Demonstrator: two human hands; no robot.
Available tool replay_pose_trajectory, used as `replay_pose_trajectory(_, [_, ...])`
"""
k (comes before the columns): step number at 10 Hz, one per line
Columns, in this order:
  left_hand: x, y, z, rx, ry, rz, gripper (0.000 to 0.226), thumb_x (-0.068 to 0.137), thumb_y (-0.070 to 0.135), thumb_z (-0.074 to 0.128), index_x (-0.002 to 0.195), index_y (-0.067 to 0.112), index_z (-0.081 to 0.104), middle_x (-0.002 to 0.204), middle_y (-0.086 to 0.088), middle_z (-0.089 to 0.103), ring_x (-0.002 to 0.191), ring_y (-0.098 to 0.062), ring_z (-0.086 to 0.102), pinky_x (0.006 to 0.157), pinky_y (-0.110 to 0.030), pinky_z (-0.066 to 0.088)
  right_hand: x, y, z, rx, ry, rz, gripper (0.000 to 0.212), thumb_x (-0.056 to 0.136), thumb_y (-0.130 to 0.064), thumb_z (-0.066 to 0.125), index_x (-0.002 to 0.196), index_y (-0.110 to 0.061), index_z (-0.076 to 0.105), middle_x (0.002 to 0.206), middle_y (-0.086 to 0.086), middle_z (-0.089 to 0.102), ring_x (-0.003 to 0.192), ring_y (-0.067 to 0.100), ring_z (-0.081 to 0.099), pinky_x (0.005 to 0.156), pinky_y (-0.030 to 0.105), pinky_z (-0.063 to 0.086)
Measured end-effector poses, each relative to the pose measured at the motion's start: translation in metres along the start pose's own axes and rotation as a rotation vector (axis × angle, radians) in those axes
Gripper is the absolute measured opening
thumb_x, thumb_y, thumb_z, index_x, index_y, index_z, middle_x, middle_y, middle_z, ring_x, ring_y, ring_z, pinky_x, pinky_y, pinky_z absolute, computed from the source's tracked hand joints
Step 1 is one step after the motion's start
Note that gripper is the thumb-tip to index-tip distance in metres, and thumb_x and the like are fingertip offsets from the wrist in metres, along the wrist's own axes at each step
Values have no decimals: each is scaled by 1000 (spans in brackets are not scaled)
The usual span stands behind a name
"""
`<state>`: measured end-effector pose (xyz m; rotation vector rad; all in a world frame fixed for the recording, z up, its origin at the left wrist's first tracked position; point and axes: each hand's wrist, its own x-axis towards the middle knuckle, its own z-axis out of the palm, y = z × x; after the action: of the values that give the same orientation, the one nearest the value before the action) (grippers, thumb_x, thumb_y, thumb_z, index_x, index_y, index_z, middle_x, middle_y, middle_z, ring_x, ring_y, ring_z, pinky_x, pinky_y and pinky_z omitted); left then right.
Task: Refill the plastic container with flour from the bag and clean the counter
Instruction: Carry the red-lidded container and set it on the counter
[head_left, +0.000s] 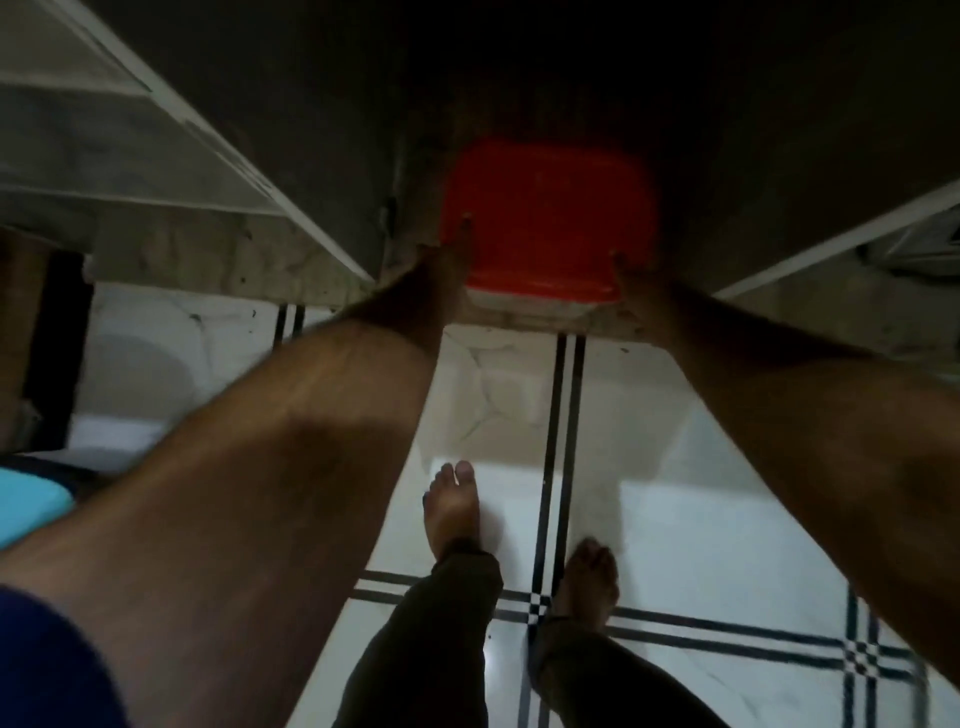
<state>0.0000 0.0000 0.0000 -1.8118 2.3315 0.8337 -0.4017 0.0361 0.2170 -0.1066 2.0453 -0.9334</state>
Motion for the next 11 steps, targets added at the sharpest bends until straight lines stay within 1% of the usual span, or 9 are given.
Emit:
replay_pose_trajectory(1, [-1,13,2,-304,-159,-206,57,98,0,19,146,5,48,134,-25,58,112,-43,62,94,-50,53,5,-12,-6,66,-90,109,117,58,-102,63,154,-46,29,153,1,52,130,29,59,110,57,50])
replay_pose_trajectory(2, [11,9,9,-270,-33,-189,51,98,3,45,148,6,47,137,-25,56,117,-41,60,99,-48,52,10,-18,-5,248,-64,178,99,68,-81,79,146,-37,36,141,3,57,122,32,64,105,55,55])
replay_pose_trajectory(3, [8,6,12,-325,-79,-187,46,105,3,27,144,6,50,129,-23,58,108,-41,61,93,-50,51,-11,-23,-1,367,-25,209,76,98,-37,74,158,-26,28,146,6,51,124,31,61,110,52,53])
replay_pose_trajectory(4, [13,35,-14,-420,-103,-228,44,97,4,56,141,8,48,121,-22,60,103,-41,63,86,-55,54,-61,-26,-8,357,7,207,73,99,-23,73,158,-25,31,148,2,50,118,26,58,104,50,55])
replay_pose_trajectory(5, [28,176,-215,-671,-314,-476,20,102,23,66,116,11,59,104,-15,68,90,-26,70,86,-48,61,-137,-34,-24,331,65,230,68,94,-19,78,152,-24,43,138,1,56,112,26,60,87,47,60])
replay_pose_trajectory(6, [-47,249,-340,-697,-377,-325,25,94,32,81,97,10,70,86,-8,71,72,-20,66,69,-32,56,-224,-46,-46,370,136,226,46,90,-13,79,132,-15,60,122,8,72,92,25,72,67,37,61])
replay_pose_trajectory(7, [-126,258,-414,-718,-405,-433,46,82,47,89,102,9,76,86,-7,76,70,-23,68,63,-33,57,-319,-68,-77,330,129,166,31,92,-15,81,115,-25,62,108,-1,75,93,19,76,72,33,64])
replay_pose_trajectory(9, [-220,300,-542,-722,-398,-354,81,63,75,89,110,11,74,79,-7,78,58,-19,67,55,-31,55,-439,-135,-141,210,201,35,58,76,-41,89,119,-15,59,110,4,73,95,24,76,74,44,68])
replay_pose_trajectory(11, [-273,367,-644,-788,-274,-265,57,72,60,92,86,9,70,52,3,58,41,-14,49,42,-28,40,-513,-203,-203,281,271,-47,68,73,-52,87,113,-7,57,111,14,69,84,25,72,53,36,58])
